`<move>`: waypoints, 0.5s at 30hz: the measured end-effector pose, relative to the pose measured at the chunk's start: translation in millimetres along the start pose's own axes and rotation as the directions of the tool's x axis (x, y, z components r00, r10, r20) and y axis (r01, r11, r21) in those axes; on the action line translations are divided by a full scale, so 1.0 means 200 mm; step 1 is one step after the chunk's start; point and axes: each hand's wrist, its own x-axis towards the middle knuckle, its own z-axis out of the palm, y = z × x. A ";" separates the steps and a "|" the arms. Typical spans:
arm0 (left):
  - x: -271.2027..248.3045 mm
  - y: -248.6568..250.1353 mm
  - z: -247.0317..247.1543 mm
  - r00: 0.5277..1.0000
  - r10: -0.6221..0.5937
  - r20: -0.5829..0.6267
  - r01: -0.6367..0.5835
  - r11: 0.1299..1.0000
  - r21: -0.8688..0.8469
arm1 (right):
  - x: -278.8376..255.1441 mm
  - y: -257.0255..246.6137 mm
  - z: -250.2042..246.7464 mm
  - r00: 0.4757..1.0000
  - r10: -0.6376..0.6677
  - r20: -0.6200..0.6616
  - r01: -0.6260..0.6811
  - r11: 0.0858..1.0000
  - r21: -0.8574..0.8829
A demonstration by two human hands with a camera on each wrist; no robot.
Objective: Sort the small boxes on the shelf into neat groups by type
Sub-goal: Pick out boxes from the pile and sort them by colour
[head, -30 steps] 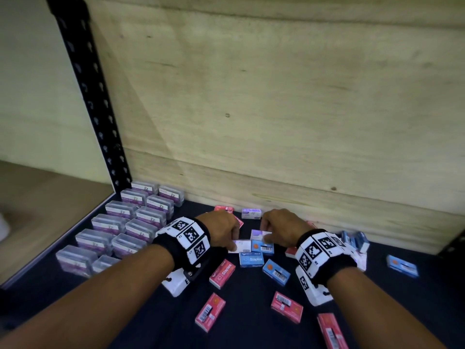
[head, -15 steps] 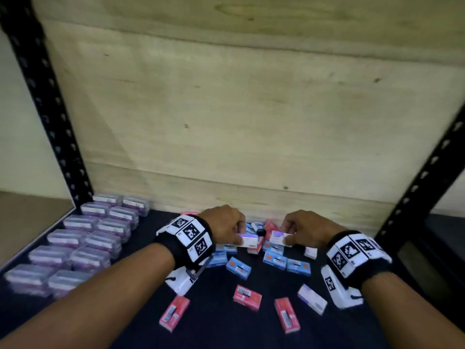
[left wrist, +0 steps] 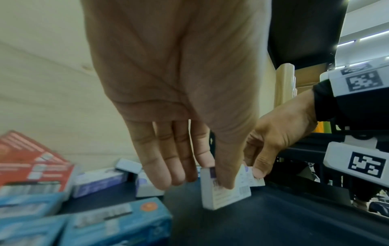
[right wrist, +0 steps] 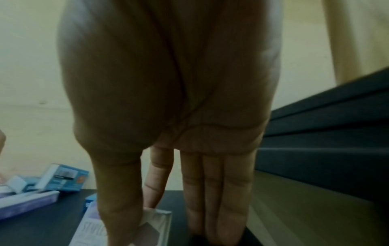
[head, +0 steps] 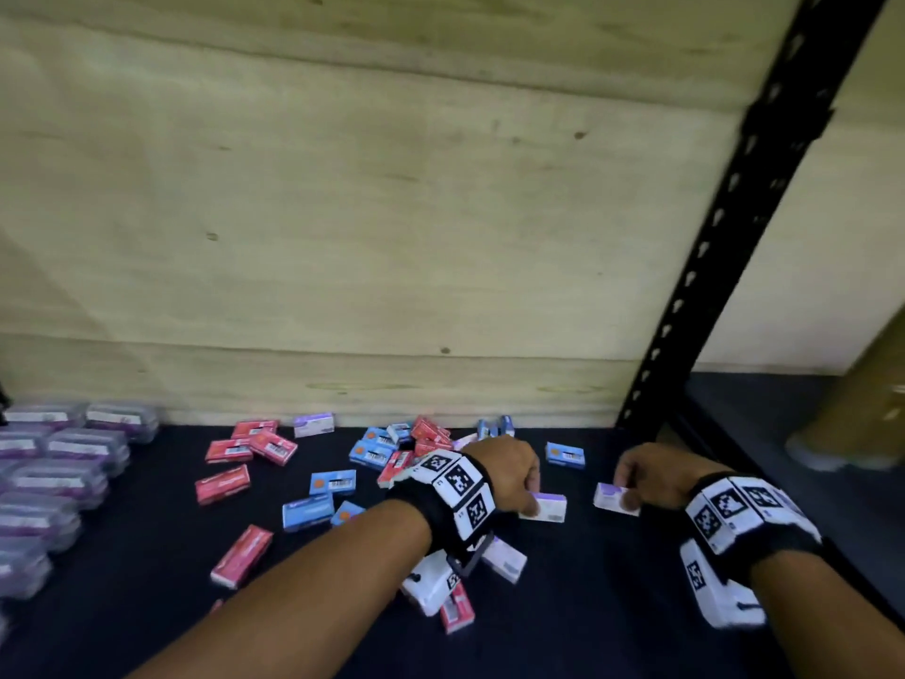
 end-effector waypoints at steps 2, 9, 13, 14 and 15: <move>0.06 0.04 0.03 1.000 -0.012 0.028 0.012 1.000 -0.002 | 0.02 0.06 0.01 1.000 0.026 -0.014 -0.026 0.999 0.027; 0.21 0.09 0.06 0.997 -0.049 0.056 0.045 0.997 0.070 | 0.08 0.10 0.01 0.997 0.045 -0.065 -0.040 0.997 0.067; 0.28 0.12 0.05 0.995 -0.080 0.065 0.067 0.982 0.178 | 0.12 0.08 0.01 0.994 0.043 -0.101 -0.041 0.999 0.014; 0.29 0.12 0.05 0.995 -0.086 0.059 0.071 0.974 0.213 | 0.13 0.08 0.01 0.994 0.043 -0.102 -0.042 0.999 0.008; 0.30 0.13 0.06 0.995 -0.092 0.046 0.078 0.967 0.242 | 0.14 0.07 0.01 0.994 0.044 -0.100 -0.044 0.999 0.002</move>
